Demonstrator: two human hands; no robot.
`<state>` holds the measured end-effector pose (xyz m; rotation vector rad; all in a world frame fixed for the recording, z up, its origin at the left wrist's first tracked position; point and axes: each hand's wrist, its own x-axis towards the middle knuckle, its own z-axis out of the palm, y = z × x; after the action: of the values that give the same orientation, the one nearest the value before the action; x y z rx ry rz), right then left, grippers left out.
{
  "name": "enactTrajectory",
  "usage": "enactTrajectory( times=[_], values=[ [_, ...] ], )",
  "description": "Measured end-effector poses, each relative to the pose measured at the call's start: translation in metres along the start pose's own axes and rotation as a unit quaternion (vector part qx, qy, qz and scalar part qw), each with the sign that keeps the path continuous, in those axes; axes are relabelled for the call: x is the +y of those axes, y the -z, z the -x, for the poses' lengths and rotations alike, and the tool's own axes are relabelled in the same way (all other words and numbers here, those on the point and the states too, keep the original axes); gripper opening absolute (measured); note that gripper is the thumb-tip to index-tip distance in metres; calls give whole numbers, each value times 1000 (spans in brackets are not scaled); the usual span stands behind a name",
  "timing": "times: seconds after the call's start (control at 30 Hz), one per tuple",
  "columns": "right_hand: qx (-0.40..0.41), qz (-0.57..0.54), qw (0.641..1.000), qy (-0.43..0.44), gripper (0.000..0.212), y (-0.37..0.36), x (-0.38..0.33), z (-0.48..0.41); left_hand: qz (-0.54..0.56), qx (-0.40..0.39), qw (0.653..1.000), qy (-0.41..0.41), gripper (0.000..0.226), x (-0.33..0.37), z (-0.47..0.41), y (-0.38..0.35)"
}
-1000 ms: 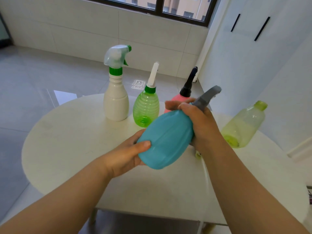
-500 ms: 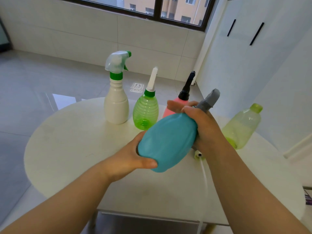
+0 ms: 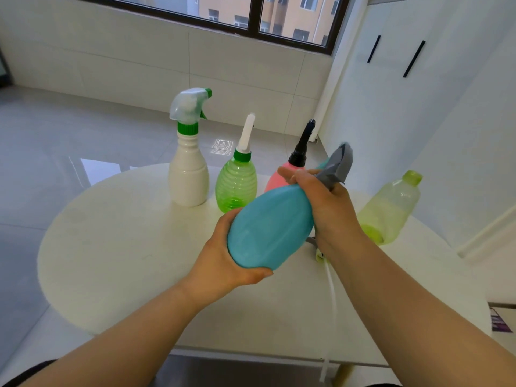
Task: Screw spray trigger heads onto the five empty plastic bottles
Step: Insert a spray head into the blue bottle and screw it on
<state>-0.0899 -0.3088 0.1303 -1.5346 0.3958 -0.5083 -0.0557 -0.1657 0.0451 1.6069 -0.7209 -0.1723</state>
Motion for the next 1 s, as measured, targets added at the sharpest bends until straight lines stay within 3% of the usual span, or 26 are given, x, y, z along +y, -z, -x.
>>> enactTrajectory(
  times=[0.07, 0.17, 0.23, 0.3, 0.37, 0.57, 1.0],
  values=[
    [34, 21, 999, -36, 5, 2, 2, 1, -23, -4, 1000, 3, 88, -6, -1, -3],
    [54, 33, 996, -56, 7, 11, 4, -1, -91, -78, 993, 18, 100, -14, 1, -4],
    [84, 51, 995, -11, 10, 23, -3, -8, -228, -128, 965, 5, 95, -19, 4, -3],
    [131, 73, 988, 46, 23, 39, -13, -20, -365, -163, 916, -7, 85, -26, 3, 0],
    [157, 111, 979, 74, 25, 55, -21, -33, -425, -175, 888, -1, 77, -32, 1, 1],
    [158, 145, 975, 59, 24, 77, -16, -70, -460, -175, 870, 22, 64, -42, -3, -1],
    [124, 208, 970, 29, 13, 70, 22, -106, -463, -142, 875, 16, 58, -51, -8, -2]
  ],
)
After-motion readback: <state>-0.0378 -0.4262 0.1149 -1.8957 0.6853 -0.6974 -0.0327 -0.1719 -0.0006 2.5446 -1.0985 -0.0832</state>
